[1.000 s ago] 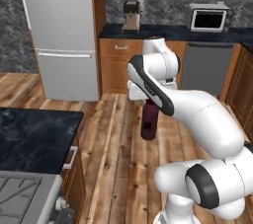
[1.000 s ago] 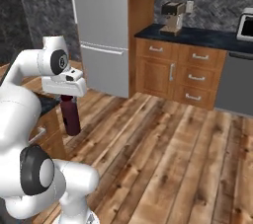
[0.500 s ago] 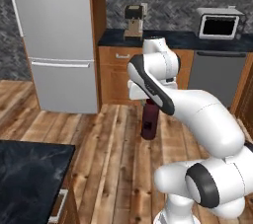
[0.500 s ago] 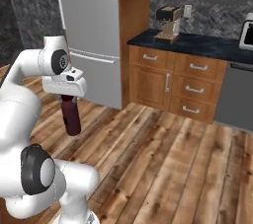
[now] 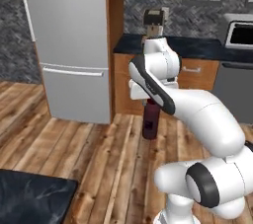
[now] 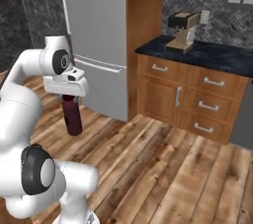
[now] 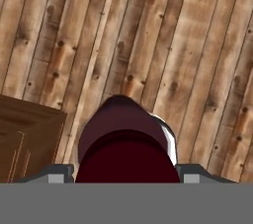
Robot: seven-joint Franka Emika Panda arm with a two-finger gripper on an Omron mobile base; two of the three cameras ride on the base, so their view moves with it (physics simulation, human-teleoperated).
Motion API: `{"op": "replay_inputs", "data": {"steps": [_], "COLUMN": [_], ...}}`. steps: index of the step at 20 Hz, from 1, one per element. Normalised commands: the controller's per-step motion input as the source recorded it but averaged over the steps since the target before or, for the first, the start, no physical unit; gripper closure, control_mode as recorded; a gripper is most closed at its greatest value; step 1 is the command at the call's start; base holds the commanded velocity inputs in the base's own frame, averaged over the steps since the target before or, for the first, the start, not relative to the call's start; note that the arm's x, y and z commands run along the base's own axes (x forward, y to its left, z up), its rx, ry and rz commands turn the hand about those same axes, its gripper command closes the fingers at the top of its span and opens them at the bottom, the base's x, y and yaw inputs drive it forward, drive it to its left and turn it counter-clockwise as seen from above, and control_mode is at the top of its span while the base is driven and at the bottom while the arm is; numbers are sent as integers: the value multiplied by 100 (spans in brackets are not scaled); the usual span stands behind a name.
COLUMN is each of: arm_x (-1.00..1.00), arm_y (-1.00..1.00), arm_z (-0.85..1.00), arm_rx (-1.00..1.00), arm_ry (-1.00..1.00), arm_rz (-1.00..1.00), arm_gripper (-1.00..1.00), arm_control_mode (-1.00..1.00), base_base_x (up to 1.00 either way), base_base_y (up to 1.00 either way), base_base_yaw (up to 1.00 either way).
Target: Place the drinks on the dining counter in a tight cluster.
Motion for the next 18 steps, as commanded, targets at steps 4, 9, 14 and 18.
{"op": "replay_inputs", "data": {"steps": [4,9,14,18], "arm_x": [0,0,0,0], "arm_y": [0,0,0,0], "arm_z": [0,0,0,0], "arm_rx": [0,0,0,0], "arm_ry": [0,0,0,0], "arm_rz": [0,0,0,0], "arm_gripper": [100,100,100,100], "arm_control_mode": [100,100,100,100], "base_base_x": [90,88,81,72], "base_base_y": [10,9,5,1], "base_base_yaw": [19,22,30,40]}}
